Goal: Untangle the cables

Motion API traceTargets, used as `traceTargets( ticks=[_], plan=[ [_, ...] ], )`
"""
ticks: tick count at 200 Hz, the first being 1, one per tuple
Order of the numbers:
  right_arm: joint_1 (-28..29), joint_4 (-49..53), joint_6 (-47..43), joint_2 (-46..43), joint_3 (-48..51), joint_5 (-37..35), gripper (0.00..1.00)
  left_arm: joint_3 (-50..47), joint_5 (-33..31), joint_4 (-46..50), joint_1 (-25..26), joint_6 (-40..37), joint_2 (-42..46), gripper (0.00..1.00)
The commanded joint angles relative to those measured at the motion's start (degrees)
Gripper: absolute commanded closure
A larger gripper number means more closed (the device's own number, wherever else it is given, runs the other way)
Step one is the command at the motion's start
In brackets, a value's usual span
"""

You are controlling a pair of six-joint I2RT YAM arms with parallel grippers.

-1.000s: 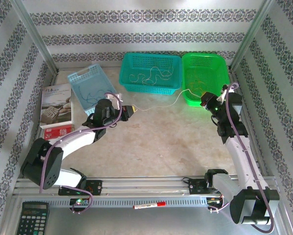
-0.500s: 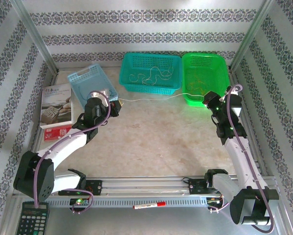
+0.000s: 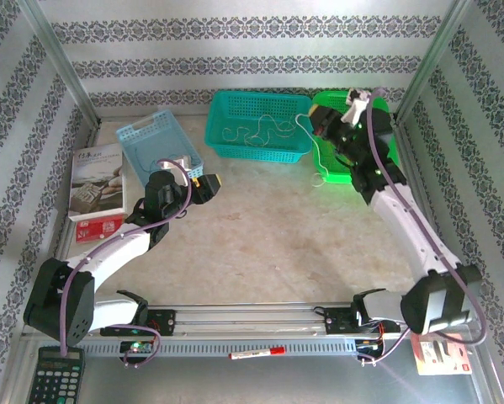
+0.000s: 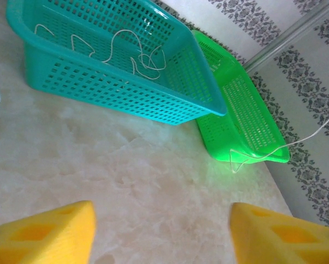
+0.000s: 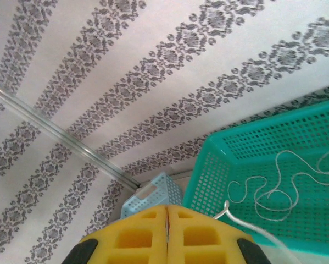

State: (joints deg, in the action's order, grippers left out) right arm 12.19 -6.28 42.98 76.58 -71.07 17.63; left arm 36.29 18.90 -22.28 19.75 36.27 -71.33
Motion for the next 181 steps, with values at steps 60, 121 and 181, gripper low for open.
traceTargets(
  ticks=[60, 121, 181],
  plan=[
    [-0.5, 0.7, -1.9, 19.0, -28.3, 2.1, 1.0, -0.7, -1.0, 4.6, -0.6, -1.7, 6.1, 0.0],
    [-1.2, -6.3, 2.4, 37.6, -46.0, 2.4, 1.0, -1.0, -4.3, 10.3, -0.9, -3.1, 11.7, 0.0],
    [-0.8, -4.0, 3.4, 51.7, -57.5, 3.3, 1.0, -0.5, -4.2, 11.9, -1.3, -2.7, 13.1, 0.0]
  ],
)
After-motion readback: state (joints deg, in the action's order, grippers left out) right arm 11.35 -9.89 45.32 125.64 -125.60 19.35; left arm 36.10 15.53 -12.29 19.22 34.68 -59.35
